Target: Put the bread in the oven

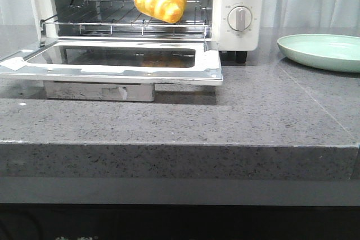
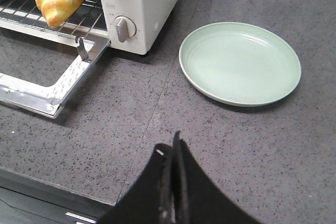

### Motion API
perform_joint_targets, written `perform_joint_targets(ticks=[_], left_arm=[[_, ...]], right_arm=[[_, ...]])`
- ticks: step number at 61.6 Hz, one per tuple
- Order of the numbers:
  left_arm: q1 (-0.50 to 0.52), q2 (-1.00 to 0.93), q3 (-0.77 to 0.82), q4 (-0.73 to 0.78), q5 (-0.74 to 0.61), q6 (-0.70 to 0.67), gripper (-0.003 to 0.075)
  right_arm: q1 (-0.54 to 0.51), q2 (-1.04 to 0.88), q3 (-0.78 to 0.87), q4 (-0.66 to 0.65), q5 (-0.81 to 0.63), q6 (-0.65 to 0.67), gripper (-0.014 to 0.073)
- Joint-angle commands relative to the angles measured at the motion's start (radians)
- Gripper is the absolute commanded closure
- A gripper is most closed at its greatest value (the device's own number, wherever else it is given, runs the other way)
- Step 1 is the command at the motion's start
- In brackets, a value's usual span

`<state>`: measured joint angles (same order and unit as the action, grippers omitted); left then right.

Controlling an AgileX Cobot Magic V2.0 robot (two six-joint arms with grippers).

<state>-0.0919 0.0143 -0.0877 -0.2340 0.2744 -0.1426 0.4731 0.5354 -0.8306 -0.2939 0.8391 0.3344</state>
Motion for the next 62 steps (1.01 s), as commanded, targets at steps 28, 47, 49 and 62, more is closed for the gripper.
perform_joint_targets(ticks=[28, 47, 49, 62], left_arm=[[-0.005, -0.043, 0.119, -0.011, -0.266, 0.0, 0.0738], [-0.005, -0.043, 0.119, 0.165, -0.281, 0.001, 0.0738], [-0.005, -0.043, 0.119, 0.204, -0.292, 0.001, 0.0738], [-0.005, -0.043, 0.119, 0.221, -0.386, 0.081, 0.0738]], right_arm=[[-0.008, 0.001, -0.023, -0.031, -0.067, -0.01, 0.0662], [-0.008, 0.001, -0.023, -0.031, -0.067, -0.01, 0.0662], [-0.008, 0.001, -0.023, -0.031, -0.067, -0.01, 0.0662], [-0.008, 0.001, -0.023, -0.031, -0.067, -0.01, 0.0662]])
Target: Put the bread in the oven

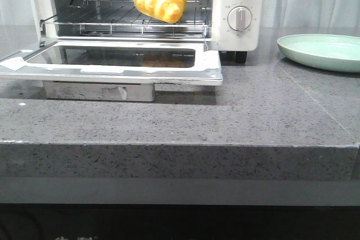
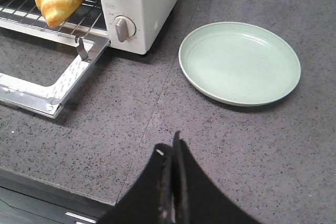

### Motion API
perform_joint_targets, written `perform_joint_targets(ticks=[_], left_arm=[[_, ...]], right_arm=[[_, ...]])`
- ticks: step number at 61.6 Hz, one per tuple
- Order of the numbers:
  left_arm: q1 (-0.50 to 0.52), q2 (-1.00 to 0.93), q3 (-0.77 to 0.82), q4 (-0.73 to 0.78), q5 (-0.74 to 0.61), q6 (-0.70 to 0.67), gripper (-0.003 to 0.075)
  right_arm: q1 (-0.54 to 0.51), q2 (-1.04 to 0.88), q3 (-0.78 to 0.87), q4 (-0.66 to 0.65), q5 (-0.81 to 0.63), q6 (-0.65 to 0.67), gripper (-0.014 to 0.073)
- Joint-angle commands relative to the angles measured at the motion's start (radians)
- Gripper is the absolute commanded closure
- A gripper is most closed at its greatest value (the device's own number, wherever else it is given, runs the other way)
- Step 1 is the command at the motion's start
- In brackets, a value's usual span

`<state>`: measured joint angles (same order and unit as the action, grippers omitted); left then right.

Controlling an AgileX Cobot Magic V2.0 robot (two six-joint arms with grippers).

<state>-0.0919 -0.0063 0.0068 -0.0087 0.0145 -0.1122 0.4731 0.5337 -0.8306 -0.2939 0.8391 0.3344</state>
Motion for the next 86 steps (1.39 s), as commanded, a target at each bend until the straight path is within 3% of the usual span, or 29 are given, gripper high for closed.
perform_joint_targets(ticks=[1, 81, 86], left_arm=[[-0.005, -0.023, 0.025, -0.008, -0.137, 0.06, 0.0738], [-0.005, -0.023, 0.025, -0.047, -0.097, 0.101, 0.0738], [-0.005, -0.023, 0.025, -0.047, -0.097, 0.101, 0.0738]], right_arm=[[-0.008, 0.003, -0.023, -0.031, -0.067, -0.01, 0.0662], [-0.008, 0.001, -0.02, -0.032, -0.069, -0.01, 0.0662], [-0.048, -0.034, 0.024, -0.035, -0.116, -0.009, 0.0662]])
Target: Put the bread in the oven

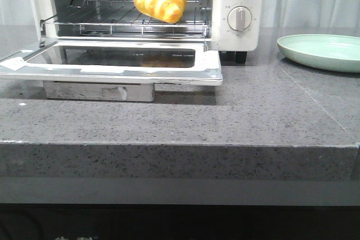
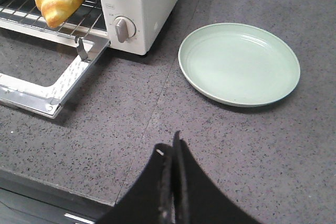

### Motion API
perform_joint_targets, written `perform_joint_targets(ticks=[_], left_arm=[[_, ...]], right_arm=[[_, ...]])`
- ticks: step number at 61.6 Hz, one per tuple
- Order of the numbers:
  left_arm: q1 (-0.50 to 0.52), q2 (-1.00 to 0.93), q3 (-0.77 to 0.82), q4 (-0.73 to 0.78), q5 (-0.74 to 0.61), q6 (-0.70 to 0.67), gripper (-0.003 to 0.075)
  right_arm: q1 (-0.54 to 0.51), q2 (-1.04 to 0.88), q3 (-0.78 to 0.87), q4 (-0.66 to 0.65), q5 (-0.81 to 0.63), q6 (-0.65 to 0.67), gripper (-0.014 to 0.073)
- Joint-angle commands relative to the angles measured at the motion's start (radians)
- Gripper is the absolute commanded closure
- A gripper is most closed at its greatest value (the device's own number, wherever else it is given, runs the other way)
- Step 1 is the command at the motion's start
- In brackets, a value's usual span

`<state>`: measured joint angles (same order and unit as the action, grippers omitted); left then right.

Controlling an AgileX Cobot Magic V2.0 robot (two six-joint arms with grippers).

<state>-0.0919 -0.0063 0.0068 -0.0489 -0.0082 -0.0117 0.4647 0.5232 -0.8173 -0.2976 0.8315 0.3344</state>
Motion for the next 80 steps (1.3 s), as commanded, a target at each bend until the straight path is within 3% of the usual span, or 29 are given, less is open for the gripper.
perform_joint_targets(ticks=[1, 17, 31, 46, 80], left_arm=[[-0.005, -0.023, 0.025, -0.007, -0.074, 0.0, 0.0738], [-0.005, -0.023, 0.025, -0.007, -0.074, 0.0, 0.0738], [-0.005, -0.023, 0.025, -0.007, -0.074, 0.0, 0.0738], [-0.005, -0.023, 0.025, -0.007, -0.074, 0.0, 0.0738], [-0.005, -0.02, 0.025, -0.007, -0.072, 0.0, 0.0738]], right_arm=[[-0.053, -0.032, 0.023, -0.025, -0.129, -0.009, 0.0662], [-0.376, -0.283, 0.42, 0.077, -0.612, -0.009, 0.0662], [-0.489, -0.46, 0.709, 0.135, -0.881, -0.008, 0.0662], [-0.493, -0.556, 0.848, 0.136, -0.941, -0.008, 0.0662], [-0.493, -0.553, 0.847, 0.175, -0.91, -0.02, 0.0662]])
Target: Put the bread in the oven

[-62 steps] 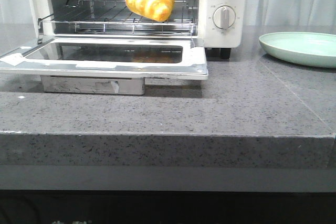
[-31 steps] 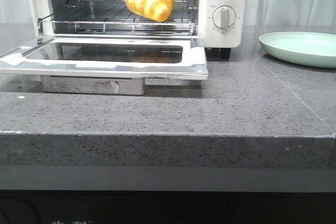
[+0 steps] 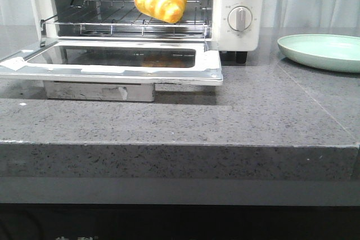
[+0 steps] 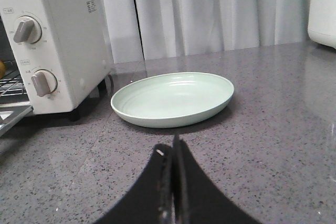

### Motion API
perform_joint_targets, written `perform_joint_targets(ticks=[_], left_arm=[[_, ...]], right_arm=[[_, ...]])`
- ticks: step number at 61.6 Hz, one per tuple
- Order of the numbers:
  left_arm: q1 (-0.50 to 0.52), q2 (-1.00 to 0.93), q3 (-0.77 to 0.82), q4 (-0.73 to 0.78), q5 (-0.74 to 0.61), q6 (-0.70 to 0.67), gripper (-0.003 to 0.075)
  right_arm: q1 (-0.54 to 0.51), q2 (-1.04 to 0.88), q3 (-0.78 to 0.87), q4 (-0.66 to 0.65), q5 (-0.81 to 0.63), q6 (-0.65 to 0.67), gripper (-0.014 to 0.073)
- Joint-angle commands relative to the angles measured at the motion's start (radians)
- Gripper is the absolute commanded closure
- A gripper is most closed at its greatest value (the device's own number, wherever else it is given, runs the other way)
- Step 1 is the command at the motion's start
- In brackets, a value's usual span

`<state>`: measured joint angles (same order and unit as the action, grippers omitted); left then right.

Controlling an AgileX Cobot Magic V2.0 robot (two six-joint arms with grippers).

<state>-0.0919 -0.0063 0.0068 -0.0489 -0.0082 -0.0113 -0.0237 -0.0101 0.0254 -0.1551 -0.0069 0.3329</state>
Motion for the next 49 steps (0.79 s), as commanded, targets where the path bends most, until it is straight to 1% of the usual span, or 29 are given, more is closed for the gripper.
perform_joint_targets(ticks=[1, 3, 9, 12, 17, 21, 28, 49], left_arm=[[-0.005, -0.02, 0.025, -0.007, -0.072, 0.0, 0.0738], [-0.005, -0.02, 0.025, -0.007, -0.072, 0.0, 0.0738], [-0.005, -0.02, 0.025, -0.007, -0.072, 0.0, 0.0738], [-0.005, -0.02, 0.025, -0.007, -0.072, 0.0, 0.0738], [-0.005, -0.02, 0.025, -0.007, -0.072, 0.0, 0.0738], [-0.005, -0.02, 0.025, -0.007, -0.072, 0.0, 0.0738], [-0.005, -0.02, 0.025, -0.007, -0.072, 0.0, 0.0738], [-0.005, -0.02, 0.025, -0.007, -0.072, 0.0, 0.0738]], right_arm=[[-0.004, -0.02, 0.004, 0.046, -0.066, -0.03, 0.0662], [-0.004, -0.02, 0.004, 0.087, -0.049, -0.073, 0.0662], [-0.004, -0.021, 0.004, 0.221, 0.015, -0.27, 0.0662], [-0.004, -0.021, 0.004, 0.254, 0.024, -0.333, 0.0662], [-0.004, -0.022, 0.004, 0.254, 0.014, -0.333, 0.0662], [-0.001, -0.022, 0.004, 0.232, -0.021, -0.333, 0.0662], [0.025, -0.022, 0.004, 0.212, -0.053, -0.341, 0.0662], [0.022, -0.023, 0.004, 0.213, -0.051, -0.366, 0.0662]])
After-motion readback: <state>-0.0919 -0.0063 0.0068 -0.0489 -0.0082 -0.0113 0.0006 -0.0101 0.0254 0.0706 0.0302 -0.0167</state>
